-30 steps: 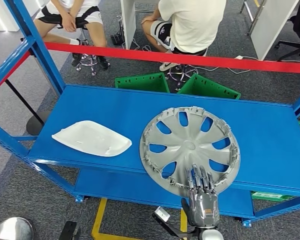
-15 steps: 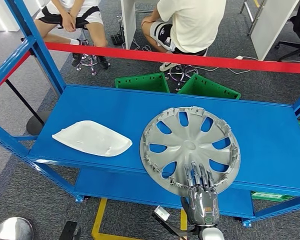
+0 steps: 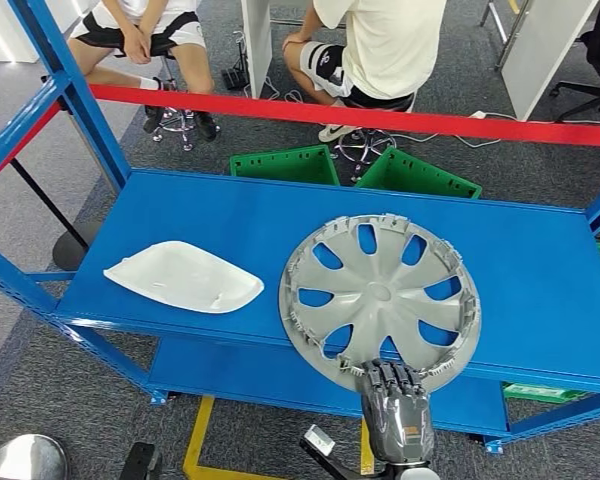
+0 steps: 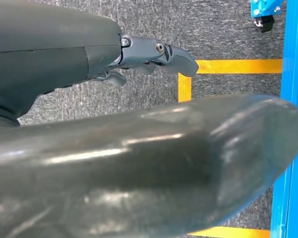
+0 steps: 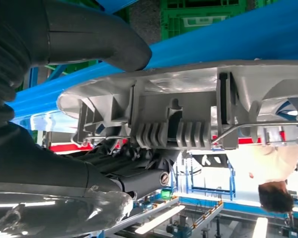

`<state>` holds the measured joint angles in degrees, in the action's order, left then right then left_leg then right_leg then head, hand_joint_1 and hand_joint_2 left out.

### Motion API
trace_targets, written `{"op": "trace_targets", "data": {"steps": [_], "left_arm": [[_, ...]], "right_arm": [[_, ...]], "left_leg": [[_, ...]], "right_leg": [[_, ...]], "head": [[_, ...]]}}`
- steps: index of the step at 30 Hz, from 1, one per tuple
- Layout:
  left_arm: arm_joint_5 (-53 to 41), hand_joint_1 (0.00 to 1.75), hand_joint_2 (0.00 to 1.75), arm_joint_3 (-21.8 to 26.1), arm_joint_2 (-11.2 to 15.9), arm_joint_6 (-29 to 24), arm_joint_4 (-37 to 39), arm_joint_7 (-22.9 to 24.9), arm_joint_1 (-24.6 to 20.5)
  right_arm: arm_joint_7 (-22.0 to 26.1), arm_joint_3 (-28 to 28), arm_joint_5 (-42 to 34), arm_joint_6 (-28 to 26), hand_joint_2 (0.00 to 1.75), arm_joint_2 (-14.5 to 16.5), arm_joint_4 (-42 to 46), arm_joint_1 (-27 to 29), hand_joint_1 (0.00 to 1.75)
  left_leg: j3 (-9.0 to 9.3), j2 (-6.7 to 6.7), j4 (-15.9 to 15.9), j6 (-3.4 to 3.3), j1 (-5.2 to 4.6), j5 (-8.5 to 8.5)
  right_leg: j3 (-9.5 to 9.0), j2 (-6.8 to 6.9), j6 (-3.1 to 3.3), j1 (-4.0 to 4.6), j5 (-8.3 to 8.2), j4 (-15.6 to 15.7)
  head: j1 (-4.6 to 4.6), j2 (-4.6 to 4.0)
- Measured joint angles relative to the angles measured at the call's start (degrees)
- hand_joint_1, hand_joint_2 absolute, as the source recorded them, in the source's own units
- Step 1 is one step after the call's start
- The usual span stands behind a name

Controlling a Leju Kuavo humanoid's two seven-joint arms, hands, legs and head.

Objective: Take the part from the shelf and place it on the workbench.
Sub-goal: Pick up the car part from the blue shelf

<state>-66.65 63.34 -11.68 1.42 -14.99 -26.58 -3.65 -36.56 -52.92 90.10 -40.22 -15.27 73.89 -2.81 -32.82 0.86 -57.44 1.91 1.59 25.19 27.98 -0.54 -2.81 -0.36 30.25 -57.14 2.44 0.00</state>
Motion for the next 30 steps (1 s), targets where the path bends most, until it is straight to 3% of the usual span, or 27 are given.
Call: {"op": "trace_targets", "data": {"steps": [13, 17, 25, 30], "left_arm": [[0.08, 0.00, 0.00, 0.01, 0.03, 0.52, 0.00, -0.15, 0.01], [0.15, 0.00, 1.75, 0.02, 0.03, 0.67, 0.00, -0.21, 0.01], [1.06, 0.00, 1.75, 0.07, 0.13, 2.02, 0.00, -1.46, 0.15], [0.86, 0.00, 1.75, 0.07, -0.01, 0.45, 0.00, -2.52, 0.34]], "right_arm": [[-0.01, -0.52, 0.06, 0.00, 1.75, 0.47, -0.06, 0.08, 1.75], [-0.01, -0.55, 0.06, 0.00, 1.75, 0.47, -0.06, 0.06, 1.75], [-0.01, -0.68, -0.07, -0.01, 1.75, -0.39, 2.03, -0.38, 1.75], [0.60, 0.11, -0.26, 0.00, 1.75, -2.38, 8.10, 0.85, 1.75]], "left_leg": [[0.00, 0.00, 0.00, 0.00, 0.00, 0.00], [0.00, 0.00, 0.00, 0.00, 0.00, 0.00], [0.00, 0.00, 0.00, 0.00, 0.00, 0.00], [-0.01, 0.02, 0.00, -0.01, -0.01, 0.01]], "right_leg": [[0.01, 0.01, 0.00, 0.00, 0.00, 0.00], [0.01, 0.01, 0.00, 0.00, 0.00, 0.00], [-0.02, 0.01, 0.00, 0.00, 0.00, 0.00], [0.02, 0.04, 0.00, -0.02, 0.00, 0.00]], "head": [[-0.01, 0.00], [-0.01, 0.00], [0.00, 0.00], [-0.01, 0.00]]}}
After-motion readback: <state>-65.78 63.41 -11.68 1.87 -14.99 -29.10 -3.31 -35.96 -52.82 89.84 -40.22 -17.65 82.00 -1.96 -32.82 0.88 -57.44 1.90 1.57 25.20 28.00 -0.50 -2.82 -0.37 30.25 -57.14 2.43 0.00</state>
